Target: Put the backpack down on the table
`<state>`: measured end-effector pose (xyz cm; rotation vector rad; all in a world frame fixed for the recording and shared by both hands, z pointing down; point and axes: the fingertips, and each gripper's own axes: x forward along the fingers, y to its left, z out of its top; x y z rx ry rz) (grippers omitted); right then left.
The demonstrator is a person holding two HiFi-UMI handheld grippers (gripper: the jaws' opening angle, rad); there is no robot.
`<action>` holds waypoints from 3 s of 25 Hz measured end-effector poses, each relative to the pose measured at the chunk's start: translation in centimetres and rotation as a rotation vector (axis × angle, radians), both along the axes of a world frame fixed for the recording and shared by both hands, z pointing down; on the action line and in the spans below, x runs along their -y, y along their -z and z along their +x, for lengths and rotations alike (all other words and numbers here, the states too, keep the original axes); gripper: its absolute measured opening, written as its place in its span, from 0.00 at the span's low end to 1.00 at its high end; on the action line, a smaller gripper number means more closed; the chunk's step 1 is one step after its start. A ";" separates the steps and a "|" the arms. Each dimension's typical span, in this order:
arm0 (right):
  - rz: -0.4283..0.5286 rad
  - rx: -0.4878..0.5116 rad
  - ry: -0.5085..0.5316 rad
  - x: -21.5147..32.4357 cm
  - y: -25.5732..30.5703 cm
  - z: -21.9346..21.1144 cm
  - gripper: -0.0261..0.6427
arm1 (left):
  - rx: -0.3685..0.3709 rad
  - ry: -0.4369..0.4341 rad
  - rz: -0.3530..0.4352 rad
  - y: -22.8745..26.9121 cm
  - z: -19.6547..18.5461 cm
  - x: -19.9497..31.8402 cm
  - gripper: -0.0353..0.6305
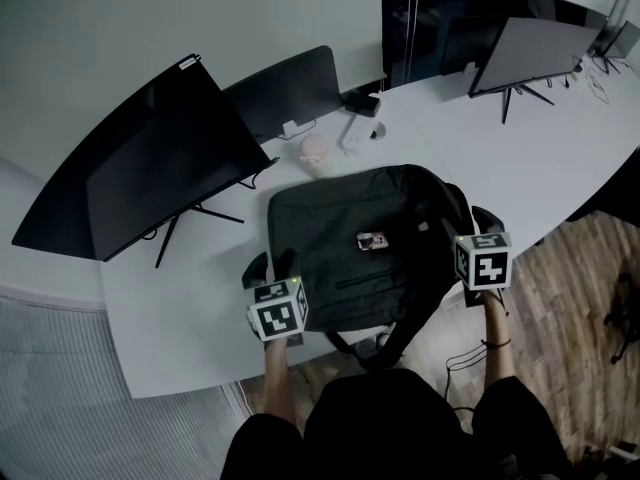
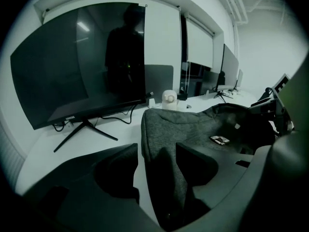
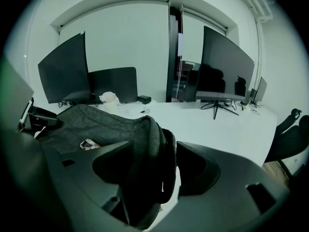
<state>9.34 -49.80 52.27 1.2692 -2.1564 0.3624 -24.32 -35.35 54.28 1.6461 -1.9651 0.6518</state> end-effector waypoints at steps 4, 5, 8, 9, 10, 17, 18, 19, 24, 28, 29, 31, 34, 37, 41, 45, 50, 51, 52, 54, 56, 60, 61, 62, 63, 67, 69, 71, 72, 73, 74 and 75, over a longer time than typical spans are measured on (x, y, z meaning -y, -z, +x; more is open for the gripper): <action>0.036 0.005 0.006 -0.5 1.3 0.1 0.39 | 0.051 0.002 0.029 1.3 -0.1 -0.6 0.41; 0.046 0.007 0.008 -0.7 1.7 0.1 0.39 | 0.061 -0.001 0.040 1.7 -0.1 -0.8 0.40; 0.082 -0.006 0.025 -1.4 2.6 0.0 0.39 | 0.069 -0.010 0.089 3.1 0.1 -1.2 0.36; 0.096 -0.013 0.029 -1.6 2.9 0.0 0.36 | 0.067 -0.014 0.107 3.5 0.3 -1.3 0.34; 0.111 -0.017 0.032 -1.9 3.2 0.0 0.29 | 0.072 -0.017 0.122 3.9 0.4 -1.5 0.29; 0.182 0.011 0.091 -4.0 5.2 -0.6 0.09 | 0.090 -0.073 0.194 5.7 1.8 -2.5 0.12; 0.187 0.029 0.108 -4.5 5.4 -0.7 0.08 | 0.090 -0.082 0.200 5.9 2.1 -2.7 0.11; 0.192 0.054 0.123 -4.9 5.7 -0.9 0.08 | 0.097 -0.093 0.208 6.2 2.3 -2.9 0.10; 0.235 0.197 0.168 -6.9 7.5 -1.1 0.07 | 0.062 -0.116 0.261 7.9 3.2 -4.1 0.08; 0.286 0.284 0.192 -8.2 9.4 -1.0 0.06 | 0.047 -0.146 0.314 9.6 4.1 -5.1 0.08; 0.298 0.304 0.201 -8.6 9.8 -0.9 0.06 | 0.044 -0.152 0.327 9.9 4.3 -5.4 0.08; 0.317 0.358 0.215 -9.1 10.5 -0.8 0.06 | 0.037 -0.159 0.349 10.4 4.8 -5.9 0.08; 0.338 0.423 0.217 -9.6 11.3 -0.6 0.06 | 0.017 -0.168 0.387 10.9 5.5 -6.7 0.08; 0.360 0.452 0.221 -10.3 12.2 -0.5 0.06 | 0.020 -0.175 0.431 12.1 5.9 -7.1 0.08; 0.372 0.488 0.203 -11.0 13.7 -0.4 0.06 | 0.027 -0.173 0.482 13.7 5.8 -7.5 0.08; 0.406 0.544 0.183 -11.5 15.0 0.1 0.06 | 0.035 -0.152 0.517 14.6 5.1 -8.2 0.08; 0.436 0.545 0.173 -11.7 15.3 0.5 0.06 | 0.032 -0.121 0.552 15.0 4.2 -8.7 0.08; 0.436 0.543 0.174 -11.7 15.3 0.5 0.06 | 0.029 -0.116 0.558 15.1 4.1 -8.7 0.08; 0.434 0.543 0.172 -11.7 15.2 0.6 0.06 | 0.027 -0.113 0.563 15.2 4.1 -8.7 0.08; 0.425 0.543 0.159 -11.6 15.0 0.8 0.06 | 0.026 -0.109 0.569 15.3 4.0 -8.8 0.08; 0.424 0.539 0.151 -11.5 14.8 1.0 0.06 | 0.028 -0.107 0.572 15.3 3.9 -8.8 0.08; 0.435 0.538 0.148 -11.4 14.9 0.9 0.06 | 0.033 -0.104 0.577 15.3 3.5 -8.9 0.08; 0.435 0.540 0.146 -11.3 14.9 0.9 0.06 | 0.033 -0.104 0.577 15.3 3.5 -8.9 0.08; 0.435 0.539 0.142 -11.2 14.9 0.9 0.06 | 0.033 -0.103 0.576 15.2 3.4 -8.9 0.08; 0.434 0.531 0.140 -11.2 14.9 1.0 0.06 | 0.032 -0.101 0.574 15.2 3.3 -8.9 0.08; 0.430 0.503 0.136 -11.1 14.4 1.2 0.06 | 0.030 -0.094 0.566 15.0 3.0 -9.0 0.08; 0.425 0.509 0.133 -11.0 14.2 1.1 0.06 | 0.028 -0.091 0.565 14.9 2.8 -9.0 0.08; 0.423 0.499 0.130 -11.0 13.9 1.1 0.06 | 0.029 -0.090 0.563 14.8 2.6 -9.0 0.08; 0.421 0.499 0.128 -11.0 13.9 1.0 0.06 | 0.028 -0.090 0.562 14.8 2.6 -9.0 0.08; 0.421 0.502 0.128 -10.9 14.0 0.9 0.06 | 0.027 -0.090 0.560 14.8 2.5 -8.9 0.08; 0.421 0.501 0.128 -10.9 14.0 0.8 0.06 | 0.027 -0.090 0.557 14.7 2.4 -8.9 0.08; 0.424 0.495 0.129 -10.9 14.0 0.8 0.06 | 0.027 -0.090 0.554 14.6 2.4 -8.9 0.08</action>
